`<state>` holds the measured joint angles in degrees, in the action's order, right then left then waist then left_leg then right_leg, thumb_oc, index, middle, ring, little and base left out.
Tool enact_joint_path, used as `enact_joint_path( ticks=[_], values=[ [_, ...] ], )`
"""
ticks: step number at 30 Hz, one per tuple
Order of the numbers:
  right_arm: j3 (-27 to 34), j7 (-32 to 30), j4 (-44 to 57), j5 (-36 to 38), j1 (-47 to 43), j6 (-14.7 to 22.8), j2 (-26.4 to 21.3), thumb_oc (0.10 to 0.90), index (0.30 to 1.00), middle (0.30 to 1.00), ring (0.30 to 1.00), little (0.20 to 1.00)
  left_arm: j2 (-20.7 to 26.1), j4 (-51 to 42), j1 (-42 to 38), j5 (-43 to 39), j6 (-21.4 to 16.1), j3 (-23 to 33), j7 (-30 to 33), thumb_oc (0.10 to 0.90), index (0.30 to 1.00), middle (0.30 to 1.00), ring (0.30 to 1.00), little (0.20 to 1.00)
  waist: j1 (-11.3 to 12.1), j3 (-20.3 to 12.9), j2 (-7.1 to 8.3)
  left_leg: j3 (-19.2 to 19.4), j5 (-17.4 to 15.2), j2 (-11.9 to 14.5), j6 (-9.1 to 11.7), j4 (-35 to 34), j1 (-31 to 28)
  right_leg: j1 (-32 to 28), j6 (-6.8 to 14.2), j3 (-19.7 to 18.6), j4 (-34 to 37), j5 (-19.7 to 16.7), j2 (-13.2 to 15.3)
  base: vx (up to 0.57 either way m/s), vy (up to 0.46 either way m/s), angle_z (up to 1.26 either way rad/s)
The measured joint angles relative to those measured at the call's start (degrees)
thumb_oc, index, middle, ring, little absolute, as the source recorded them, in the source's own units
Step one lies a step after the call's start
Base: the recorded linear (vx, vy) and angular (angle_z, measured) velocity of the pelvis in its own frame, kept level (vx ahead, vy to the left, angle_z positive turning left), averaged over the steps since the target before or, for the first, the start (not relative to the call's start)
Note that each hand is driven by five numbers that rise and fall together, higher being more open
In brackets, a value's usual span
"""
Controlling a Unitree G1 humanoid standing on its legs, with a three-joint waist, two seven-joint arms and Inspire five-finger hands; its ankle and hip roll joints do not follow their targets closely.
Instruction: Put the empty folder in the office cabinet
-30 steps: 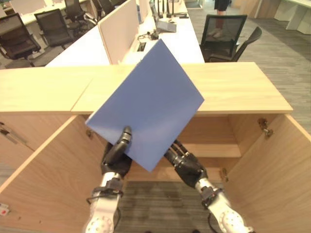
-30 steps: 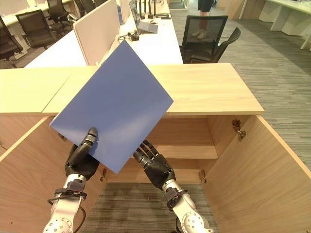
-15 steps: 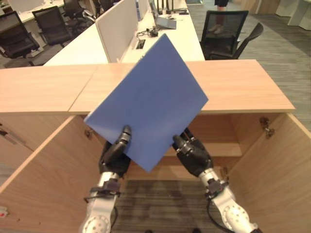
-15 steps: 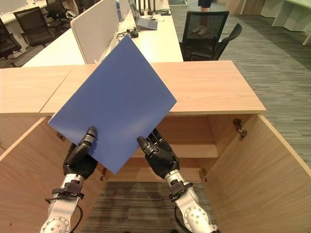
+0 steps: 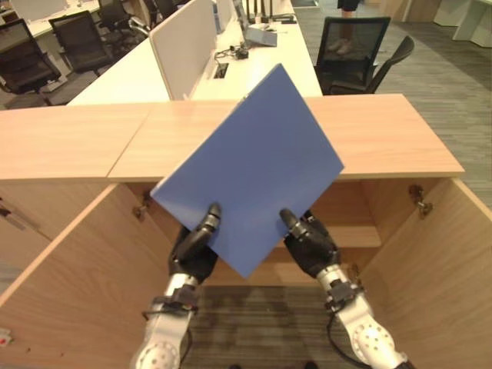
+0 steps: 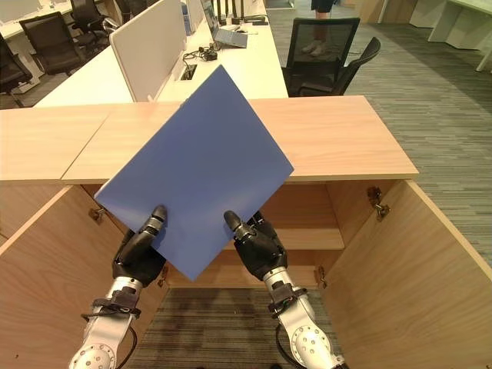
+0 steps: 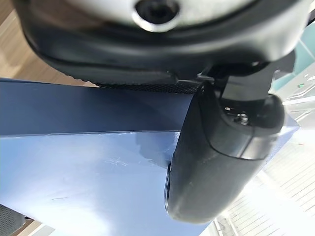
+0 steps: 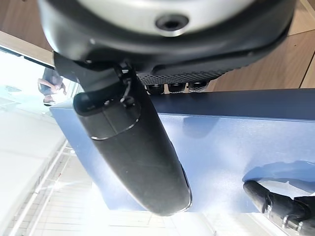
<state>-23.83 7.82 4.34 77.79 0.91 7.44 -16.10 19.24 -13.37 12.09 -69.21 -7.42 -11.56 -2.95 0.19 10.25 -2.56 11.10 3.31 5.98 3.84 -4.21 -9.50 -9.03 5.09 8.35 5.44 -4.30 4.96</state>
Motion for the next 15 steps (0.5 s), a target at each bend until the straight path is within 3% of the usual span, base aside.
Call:
enact_joint_path(
  ticks=[15],
  values=[
    [0.14, -0.38, -3.07, 1.09, -1.1, -0.14, -0.03, 0.8, 0.9, 0.9, 0.9, 0.9, 4.33, 2.13, -2.65, 0.14, 4.14, -2.32, -5.47, 0.4, 0.3, 0.3, 0.3, 0.3, -0.05, -0.01, 0.02, -0.07, 0.0, 0.0, 0.0, 0.18, -0.1, -0.21, 0.03, -0.01, 0.0, 0.02, 0.01, 0.0, 0.0, 0.0]
  ],
)
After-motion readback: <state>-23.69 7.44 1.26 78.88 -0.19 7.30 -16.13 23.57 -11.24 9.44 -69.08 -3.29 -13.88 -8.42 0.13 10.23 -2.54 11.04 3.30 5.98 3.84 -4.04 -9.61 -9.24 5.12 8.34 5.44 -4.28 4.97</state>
